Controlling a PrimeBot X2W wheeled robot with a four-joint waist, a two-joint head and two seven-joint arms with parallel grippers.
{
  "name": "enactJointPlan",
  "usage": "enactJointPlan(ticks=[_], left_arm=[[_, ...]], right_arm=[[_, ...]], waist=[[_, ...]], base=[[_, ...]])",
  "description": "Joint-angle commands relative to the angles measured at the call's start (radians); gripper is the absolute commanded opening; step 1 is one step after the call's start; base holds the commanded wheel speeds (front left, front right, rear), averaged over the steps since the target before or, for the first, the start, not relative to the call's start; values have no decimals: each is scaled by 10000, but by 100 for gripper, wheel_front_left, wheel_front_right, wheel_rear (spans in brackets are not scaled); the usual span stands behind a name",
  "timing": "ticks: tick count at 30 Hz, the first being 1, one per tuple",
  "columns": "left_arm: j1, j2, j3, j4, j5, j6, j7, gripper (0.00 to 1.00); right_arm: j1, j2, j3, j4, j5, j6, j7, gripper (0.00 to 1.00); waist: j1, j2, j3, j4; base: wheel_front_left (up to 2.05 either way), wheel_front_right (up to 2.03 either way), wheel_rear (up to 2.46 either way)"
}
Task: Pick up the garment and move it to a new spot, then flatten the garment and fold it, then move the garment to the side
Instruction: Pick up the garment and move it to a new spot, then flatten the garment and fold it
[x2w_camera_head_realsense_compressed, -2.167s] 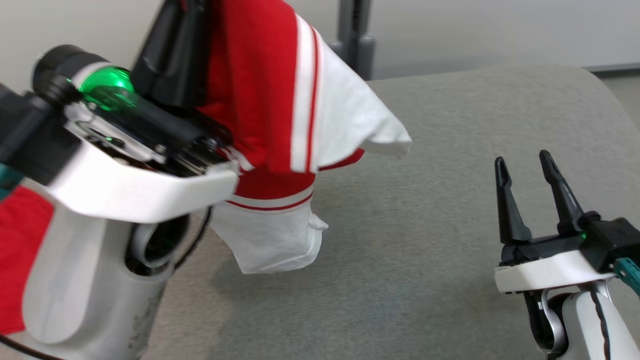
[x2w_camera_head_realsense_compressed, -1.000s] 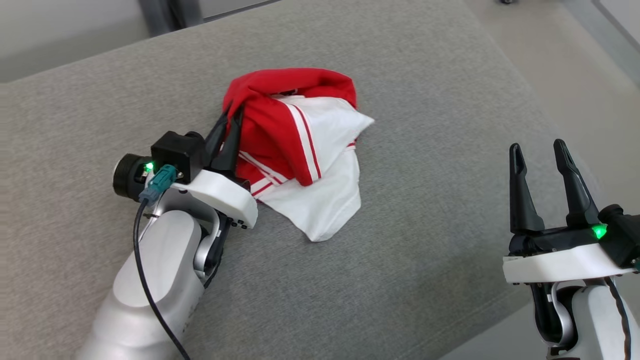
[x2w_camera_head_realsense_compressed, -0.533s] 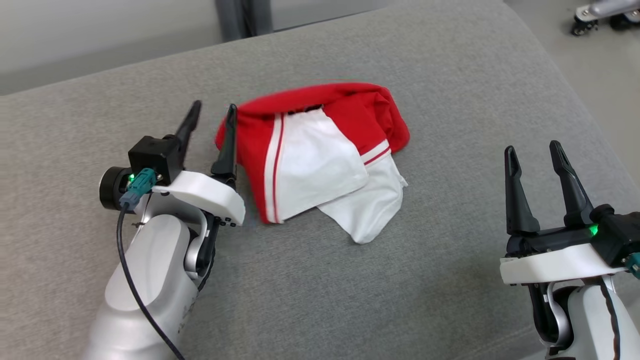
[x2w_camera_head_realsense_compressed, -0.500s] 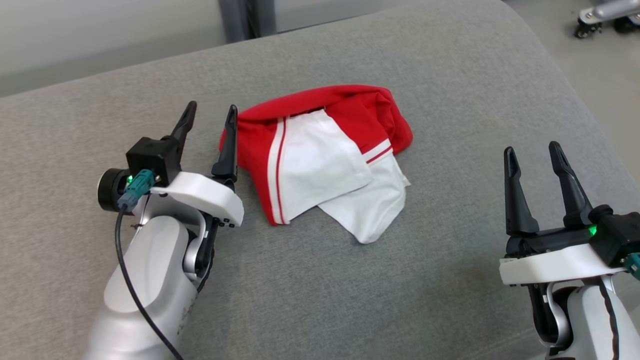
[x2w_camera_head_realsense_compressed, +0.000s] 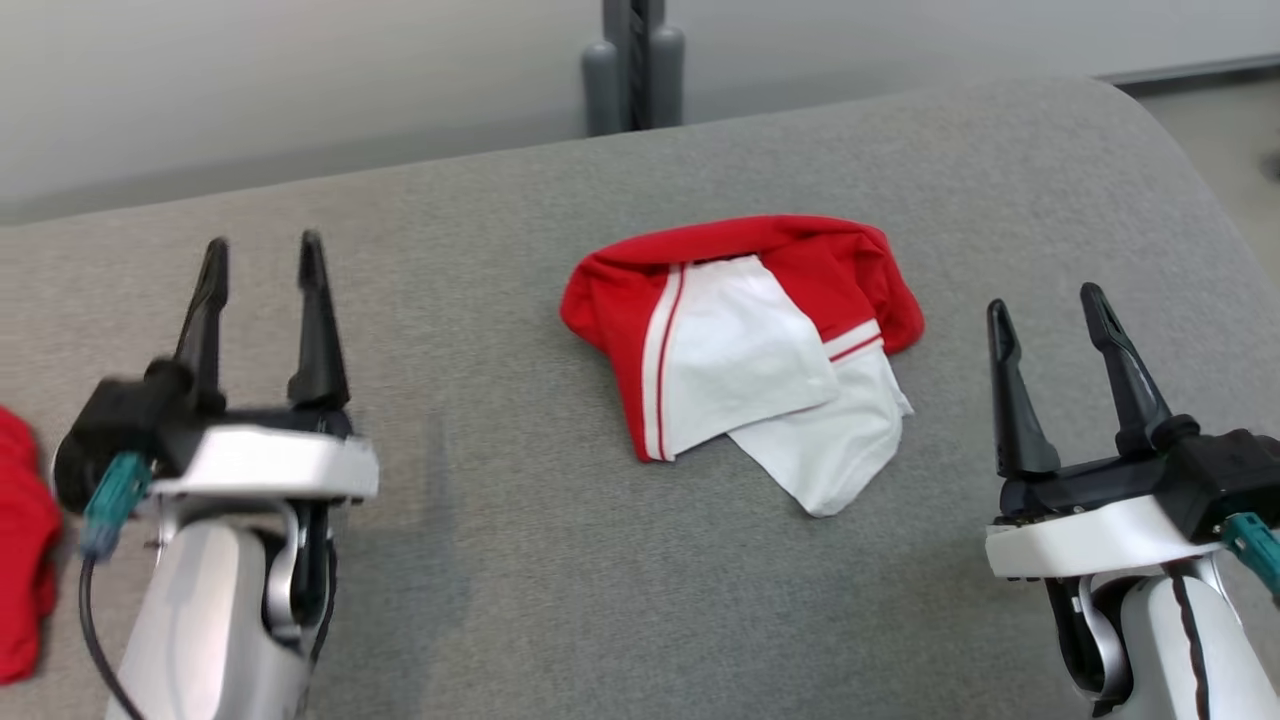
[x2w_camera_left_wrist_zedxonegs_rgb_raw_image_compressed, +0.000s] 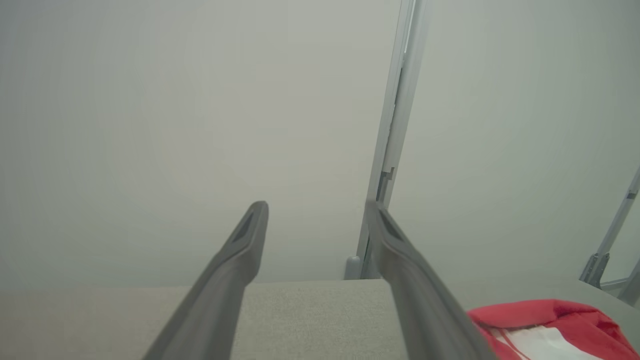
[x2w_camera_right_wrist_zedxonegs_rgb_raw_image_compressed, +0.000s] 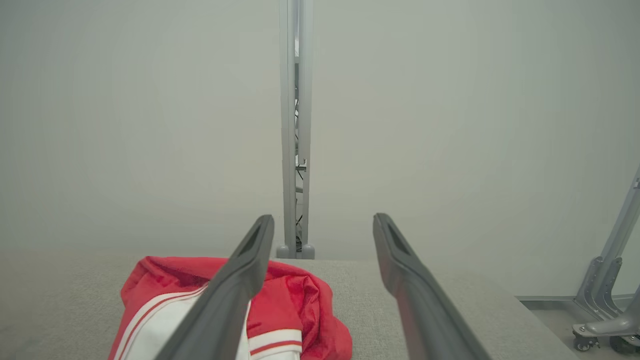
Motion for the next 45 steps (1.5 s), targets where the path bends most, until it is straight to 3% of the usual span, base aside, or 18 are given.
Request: enactJointPlan(ticks=[1,7,15,21,35,40,45], left_arm=[[432,-80,151,-315,212,-29,-3,100],[1932,-331,634,-1596,1057,-272,-3,100],[3109,-498,496,-1943,1570,-428,-3,100],[3507,-517,122,-2010,1326,-95,-3,100],[3310,-513,-239,-1826,1302,-128,-5,100],[3201,-509,-540,-1751,1188,-142,-4,100],[3042,-509,-950,-1386,1112,-245,-5,100]], right_arm=[[122,-57,28,-64,-200,1,-46,100],[391,-59,-54,-159,-422,1,-46,100],[600,-62,-41,34,-387,1,-46,100],[657,-61,-1,172,-299,1,-45,100],[489,-58,132,442,-282,1,-45,100],[178,-78,622,1321,-451,1,-45,100],[-627,-638,1319,2956,-768,1,465,100]], waist=[[0,-1,-241,302],[0,-1,-490,899],[0,-1,-623,1346],[0,-1,-585,1509],[0,-1,-495,1908],[0,-1,-313,2367],[0,-1,-57,3009]], base=[[0,0,0],[0,0,0],[0,0,0],[0,0,0],[0,0,0],[0,0,0],[0,0,0]])
